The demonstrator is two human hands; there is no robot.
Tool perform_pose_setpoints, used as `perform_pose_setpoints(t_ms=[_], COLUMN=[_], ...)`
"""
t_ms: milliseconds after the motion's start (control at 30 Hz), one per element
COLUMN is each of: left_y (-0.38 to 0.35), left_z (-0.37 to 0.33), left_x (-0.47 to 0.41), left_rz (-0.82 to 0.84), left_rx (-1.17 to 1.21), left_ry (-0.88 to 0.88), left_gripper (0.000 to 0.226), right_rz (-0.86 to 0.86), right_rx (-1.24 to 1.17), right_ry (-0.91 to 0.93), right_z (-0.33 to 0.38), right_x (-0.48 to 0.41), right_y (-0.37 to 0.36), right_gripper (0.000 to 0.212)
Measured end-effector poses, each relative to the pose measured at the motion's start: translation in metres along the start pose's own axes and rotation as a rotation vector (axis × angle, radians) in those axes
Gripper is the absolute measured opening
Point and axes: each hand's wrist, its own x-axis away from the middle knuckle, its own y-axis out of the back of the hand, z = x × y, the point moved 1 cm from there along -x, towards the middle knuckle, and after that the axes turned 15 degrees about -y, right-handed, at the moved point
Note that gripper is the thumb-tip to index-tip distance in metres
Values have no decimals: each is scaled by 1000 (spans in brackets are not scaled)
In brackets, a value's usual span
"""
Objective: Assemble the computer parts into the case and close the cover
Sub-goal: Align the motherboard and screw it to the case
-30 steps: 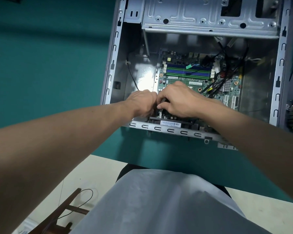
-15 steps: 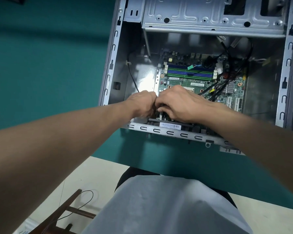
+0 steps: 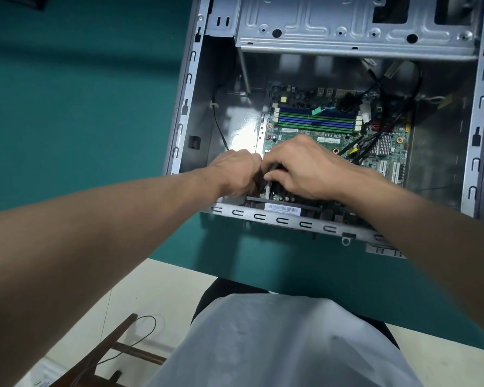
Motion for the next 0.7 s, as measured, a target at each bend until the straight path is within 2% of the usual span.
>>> perform_pose_setpoints(t_ms=[100,433,700], left_y=[-1,-3,-3], left_z=[3,4,2], left_x=[0,1,0], left_rz=[5,9,-8], left_rx=[-52,-63,-23], left_ry=[-30,-28,4], left_gripper=[15,18,21], right_rz=[15,40,35], right_rx=[-17,-60,-11], right_ry=[-16,-82,-30], right_z=[0,1,7], right_x=[0,2,2], right_y=[-1,-3,0], right_gripper=[10,10,13])
